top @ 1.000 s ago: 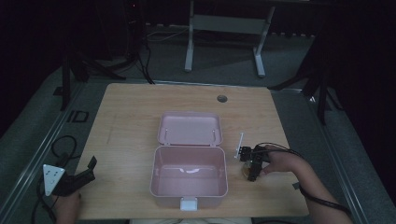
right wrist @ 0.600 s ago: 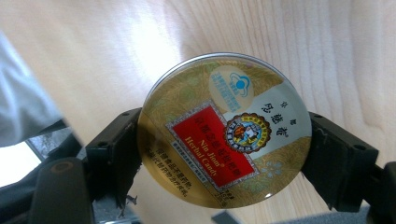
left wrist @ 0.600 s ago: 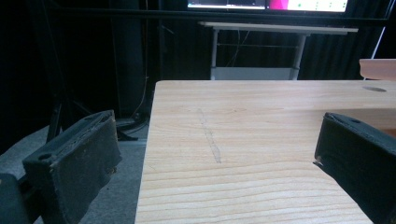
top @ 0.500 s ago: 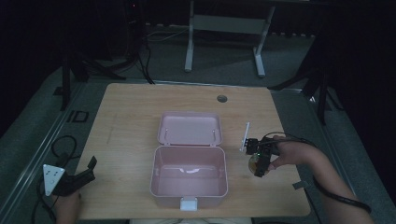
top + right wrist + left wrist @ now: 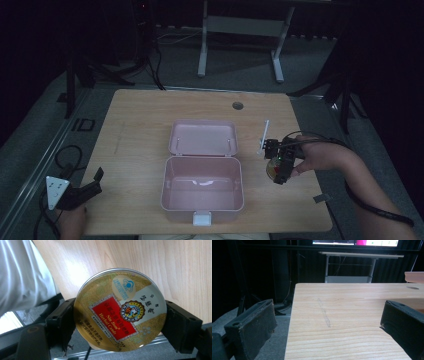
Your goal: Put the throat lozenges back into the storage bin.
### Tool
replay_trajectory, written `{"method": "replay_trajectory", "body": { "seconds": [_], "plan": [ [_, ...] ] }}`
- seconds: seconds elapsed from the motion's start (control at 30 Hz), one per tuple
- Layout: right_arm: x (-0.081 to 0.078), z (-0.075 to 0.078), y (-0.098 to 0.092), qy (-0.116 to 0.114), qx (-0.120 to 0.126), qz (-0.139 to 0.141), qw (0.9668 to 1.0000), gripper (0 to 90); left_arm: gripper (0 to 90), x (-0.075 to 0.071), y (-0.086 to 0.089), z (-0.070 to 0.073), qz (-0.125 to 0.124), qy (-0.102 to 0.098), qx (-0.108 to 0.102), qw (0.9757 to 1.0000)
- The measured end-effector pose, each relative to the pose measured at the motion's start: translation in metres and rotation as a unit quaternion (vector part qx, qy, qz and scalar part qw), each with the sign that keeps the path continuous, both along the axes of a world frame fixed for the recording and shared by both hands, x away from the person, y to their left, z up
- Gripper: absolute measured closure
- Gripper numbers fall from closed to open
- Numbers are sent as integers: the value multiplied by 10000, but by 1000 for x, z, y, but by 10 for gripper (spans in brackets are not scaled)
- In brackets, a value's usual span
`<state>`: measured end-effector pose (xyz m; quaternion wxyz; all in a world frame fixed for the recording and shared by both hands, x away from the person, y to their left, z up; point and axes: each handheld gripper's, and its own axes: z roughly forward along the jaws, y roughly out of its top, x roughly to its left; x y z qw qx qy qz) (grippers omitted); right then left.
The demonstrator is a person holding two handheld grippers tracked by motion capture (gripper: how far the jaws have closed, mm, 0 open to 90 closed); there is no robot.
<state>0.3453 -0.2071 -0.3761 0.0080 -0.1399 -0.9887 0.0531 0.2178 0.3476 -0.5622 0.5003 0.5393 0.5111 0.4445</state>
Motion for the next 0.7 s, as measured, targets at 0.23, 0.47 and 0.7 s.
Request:
{"method": "replay_trajectory", "body": {
  "seconds": [0.23, 0.47, 0.7],
  "plan": [
    [-2, 1, 15, 4, -26, 126, 9999, 200, 4, 0, 0, 0, 5, 1, -3, 10000],
    [-1, 2, 39, 26, 104, 181, 9998, 199, 4, 0, 0, 0, -1, -4, -16, 10000],
    [-5, 7, 67, 55, 172, 437, 9989, 199, 4, 0, 0, 0, -4, -5, -19, 10000]
  ]
}}
